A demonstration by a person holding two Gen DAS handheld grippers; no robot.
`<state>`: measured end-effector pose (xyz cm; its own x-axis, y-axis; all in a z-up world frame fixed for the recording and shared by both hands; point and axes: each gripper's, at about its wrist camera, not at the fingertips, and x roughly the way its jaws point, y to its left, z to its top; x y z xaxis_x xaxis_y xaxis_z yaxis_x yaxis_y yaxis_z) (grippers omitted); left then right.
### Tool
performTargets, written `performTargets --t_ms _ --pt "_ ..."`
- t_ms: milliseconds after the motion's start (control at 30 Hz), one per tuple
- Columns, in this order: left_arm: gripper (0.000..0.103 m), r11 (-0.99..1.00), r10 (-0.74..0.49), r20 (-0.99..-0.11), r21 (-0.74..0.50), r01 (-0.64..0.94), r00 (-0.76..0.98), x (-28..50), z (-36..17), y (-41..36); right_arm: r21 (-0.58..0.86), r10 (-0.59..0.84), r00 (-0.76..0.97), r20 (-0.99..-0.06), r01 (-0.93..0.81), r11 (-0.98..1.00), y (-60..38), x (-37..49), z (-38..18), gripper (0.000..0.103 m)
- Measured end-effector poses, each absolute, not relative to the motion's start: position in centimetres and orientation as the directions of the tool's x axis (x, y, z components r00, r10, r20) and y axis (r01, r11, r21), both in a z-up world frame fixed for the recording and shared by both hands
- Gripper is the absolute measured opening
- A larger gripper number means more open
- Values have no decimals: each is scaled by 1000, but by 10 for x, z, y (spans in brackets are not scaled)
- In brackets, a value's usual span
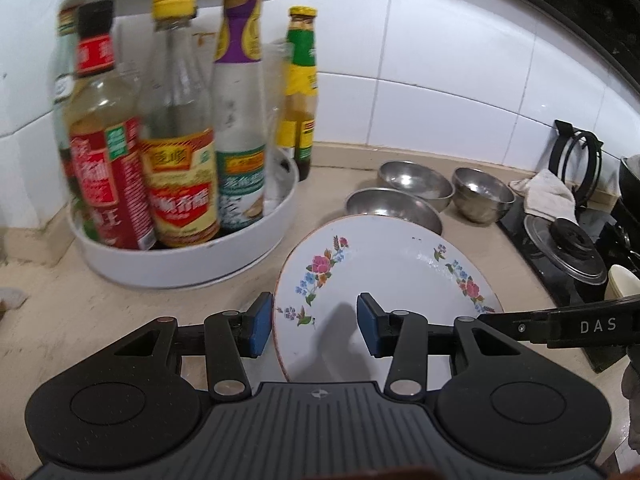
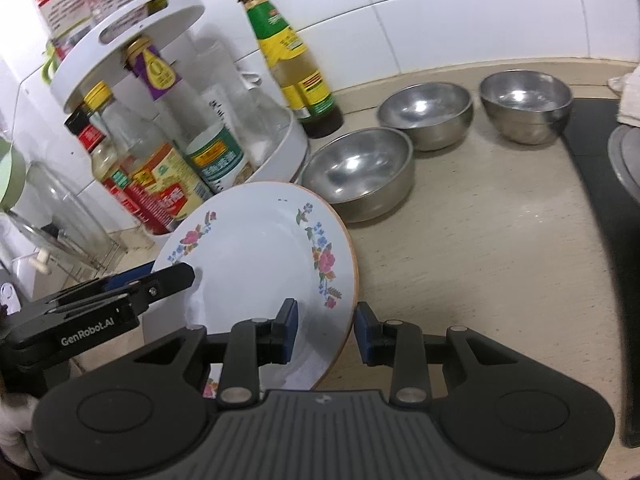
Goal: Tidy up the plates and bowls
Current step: 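Carry the floral-rim plate with both grippers toward the stacked pink-flower plates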
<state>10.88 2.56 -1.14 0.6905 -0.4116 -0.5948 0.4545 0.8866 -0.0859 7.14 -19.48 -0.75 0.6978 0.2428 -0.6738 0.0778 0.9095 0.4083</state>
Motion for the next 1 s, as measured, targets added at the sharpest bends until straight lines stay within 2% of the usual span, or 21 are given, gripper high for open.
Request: performTargets --t_ms 1000 --pt "54 913 -374 -639 -126 388 672 116 -35 47 347 242 634 -734 44 937 -166 91 -22 31"
